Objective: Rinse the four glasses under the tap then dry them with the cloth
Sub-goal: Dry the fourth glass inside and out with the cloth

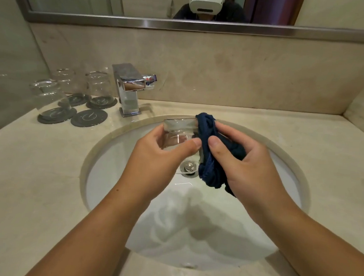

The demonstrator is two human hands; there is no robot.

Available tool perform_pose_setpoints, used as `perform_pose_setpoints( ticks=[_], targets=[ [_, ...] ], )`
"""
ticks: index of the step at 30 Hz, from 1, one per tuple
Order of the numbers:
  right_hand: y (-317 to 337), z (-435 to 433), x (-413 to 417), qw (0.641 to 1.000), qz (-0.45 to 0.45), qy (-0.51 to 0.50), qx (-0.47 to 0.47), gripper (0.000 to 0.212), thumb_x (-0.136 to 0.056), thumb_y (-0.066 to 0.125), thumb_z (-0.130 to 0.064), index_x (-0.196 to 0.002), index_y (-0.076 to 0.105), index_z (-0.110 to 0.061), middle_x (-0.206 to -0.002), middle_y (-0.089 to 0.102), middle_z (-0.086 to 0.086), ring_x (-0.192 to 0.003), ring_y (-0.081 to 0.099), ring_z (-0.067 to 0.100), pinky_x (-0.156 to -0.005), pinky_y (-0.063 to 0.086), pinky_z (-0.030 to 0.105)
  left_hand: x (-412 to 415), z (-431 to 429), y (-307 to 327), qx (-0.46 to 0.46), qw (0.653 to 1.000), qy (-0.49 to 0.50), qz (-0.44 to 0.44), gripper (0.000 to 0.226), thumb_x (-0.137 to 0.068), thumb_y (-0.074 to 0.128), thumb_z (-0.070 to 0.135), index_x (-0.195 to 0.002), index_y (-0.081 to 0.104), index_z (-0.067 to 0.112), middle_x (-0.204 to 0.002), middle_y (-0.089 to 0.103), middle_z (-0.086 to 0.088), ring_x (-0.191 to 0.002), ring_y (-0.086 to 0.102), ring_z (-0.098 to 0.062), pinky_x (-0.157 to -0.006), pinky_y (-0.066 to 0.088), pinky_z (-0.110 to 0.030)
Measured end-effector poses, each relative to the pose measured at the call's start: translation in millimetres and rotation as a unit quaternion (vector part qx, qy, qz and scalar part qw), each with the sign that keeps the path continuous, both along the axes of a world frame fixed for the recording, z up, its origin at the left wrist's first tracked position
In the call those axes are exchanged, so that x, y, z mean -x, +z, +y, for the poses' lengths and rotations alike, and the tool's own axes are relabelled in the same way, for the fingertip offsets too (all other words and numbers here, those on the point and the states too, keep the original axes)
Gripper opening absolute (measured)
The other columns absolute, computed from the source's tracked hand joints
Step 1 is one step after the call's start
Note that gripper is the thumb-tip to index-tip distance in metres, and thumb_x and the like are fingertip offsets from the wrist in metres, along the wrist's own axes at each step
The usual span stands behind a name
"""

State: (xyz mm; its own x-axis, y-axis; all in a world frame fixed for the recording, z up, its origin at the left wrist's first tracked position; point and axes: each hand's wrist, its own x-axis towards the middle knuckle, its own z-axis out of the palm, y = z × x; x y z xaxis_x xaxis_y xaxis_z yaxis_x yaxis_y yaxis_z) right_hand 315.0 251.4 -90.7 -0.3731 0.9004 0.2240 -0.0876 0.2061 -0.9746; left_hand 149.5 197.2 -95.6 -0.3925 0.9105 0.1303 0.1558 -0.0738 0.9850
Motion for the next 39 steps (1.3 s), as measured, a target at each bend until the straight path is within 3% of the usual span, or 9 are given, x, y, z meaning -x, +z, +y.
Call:
perform_pose_setpoints(
  ticks=[6, 10, 22, 25, 27, 31, 33, 36, 39],
  targets=[
    [-0.7, -9.4, 2.7, 0.994, -0.047, 0.011, -0.102, 0.051, -0.106, 0.062, -0.014, -0.145, 0.059, -0.046, -0.109, 0.078, -0.022, -0.088, 0.073, 0.001, -0.071, 0.052, 0.009, 2.0, 3.9, -2.1, 0.056, 0.991, 0.013, -0.117, 0.059, -0.08, 0.085, 0.059, -0.128, 0.068, 0.03, -0.113, 0.081, 0.014, -0.106, 0.079, -0.015, -0.096, 0.053, -0.041],
    [-0.8, -9.5, 3.9, 0.989, -0.102, 0.032, -0.1, 0.049, -0.107, 0.058, -0.017, -0.146, 0.057, -0.046, -0.076, 0.07, -0.024, -0.054, 0.058, 0.0, -0.052, 0.042, 0.006, 3.1, 2.9, -1.7, 0.062, 0.991, 0.0, -0.119, 0.083, -0.069, 0.085, 0.077, -0.135, 0.064, 0.031, -0.117, 0.079, 0.017, -0.106, 0.078, -0.012, -0.093, 0.052, -0.038],
    [2.7, 0.0, 0.2, 0.998, -0.06, 0.033, -0.016, 0.038, -0.109, 0.056, -0.028, -0.134, 0.065, -0.057, -0.066, 0.063, -0.021, -0.049, 0.047, 0.004, -0.042, 0.036, 0.018, 1.3, -4.1, 2.1, 0.02, 0.993, -0.09, -0.066, 0.049, -0.09, 0.065, 0.053, -0.136, 0.064, 0.038, -0.128, 0.076, 0.015, -0.114, 0.071, -0.007, -0.086, 0.044, -0.032],
    [1.0, 4.4, 1.9, 0.997, -0.005, 0.054, 0.054, 0.034, -0.109, 0.058, -0.032, -0.13, 0.069, -0.055, -0.117, 0.08, 0.001, -0.115, 0.068, 0.049, -0.078, 0.06, 0.067, -0.3, -3.5, 3.5, 0.023, 0.991, -0.102, -0.085, 0.039, -0.096, 0.069, 0.043, -0.134, 0.065, 0.033, -0.126, 0.078, 0.008, -0.106, 0.073, -0.011, -0.079, 0.046, -0.027],
    [-0.9, 6.1, 0.1, 0.994, 0.009, 0.065, 0.085, 0.032, -0.108, 0.059, -0.031, -0.129, 0.071, -0.053, -0.122, 0.079, 0.003, -0.131, 0.05, 0.058, -0.1, 0.032, 0.088, -1.0, -2.5, 3.0, 0.043, 0.988, -0.112, -0.095, 0.039, -0.096, 0.07, 0.044, -0.134, 0.063, 0.037, -0.126, 0.078, 0.012, -0.108, 0.073, -0.01, -0.079, 0.047, -0.026],
    [-3.0, 7.3, -1.4, 0.997, 0.003, 0.043, 0.067, 0.033, -0.106, 0.063, -0.028, -0.125, 0.073, -0.053, -0.119, 0.08, -0.006, -0.129, 0.057, 0.048, -0.101, 0.035, 0.086, -0.3, -3.1, 2.5, 0.081, 0.99, -0.117, -0.021, 0.049, -0.088, 0.059, 0.071, -0.135, 0.05, 0.057, -0.128, 0.065, 0.033, -0.112, 0.06, 0.016, -0.103, 0.046, -0.029],
    [-4.5, 6.8, -0.5, 0.998, -0.004, 0.026, 0.05, 0.033, -0.105, 0.064, -0.028, -0.125, 0.073, -0.053, -0.118, 0.079, -0.01, -0.125, 0.066, 0.036, -0.104, 0.041, 0.08, -0.8, -6.0, 7.1, 0.09, 0.988, -0.122, 0.004, 0.05, -0.083, 0.05, 0.071, -0.131, 0.05, 0.056, -0.119, 0.067, 0.033, -0.099, 0.059, 0.024, -0.091, 0.047, -0.014],
    [-3.8, 5.1, 1.1, 0.999, -0.009, 0.011, 0.028, 0.034, -0.105, 0.064, -0.027, -0.128, 0.072, -0.05, -0.117, 0.079, -0.016, -0.119, 0.072, 0.021, -0.109, 0.047, 0.067, 1.3, -7.1, 9.3, 0.069, 0.994, -0.086, 0.018, 0.046, -0.078, 0.06, 0.066, -0.122, 0.053, 0.055, -0.1, 0.074, 0.035, -0.09, 0.067, 0.018, -0.071, 0.048, -0.005],
    [-2.5, 3.8, 0.7, 1.0, -0.013, 0.006, 0.004, 0.036, -0.106, 0.063, -0.025, -0.131, 0.07, -0.049, -0.117, 0.078, -0.02, -0.116, 0.073, 0.014, -0.108, 0.051, 0.057, 2.9, -6.3, 7.1, 0.05, 0.998, -0.025, 0.0, 0.083, -0.066, 0.071, 0.071, -0.142, 0.05, 0.044, -0.11, 0.077, 0.011, -0.093, 0.074, 0.006, -0.08, 0.05, -0.022]
  ],
)
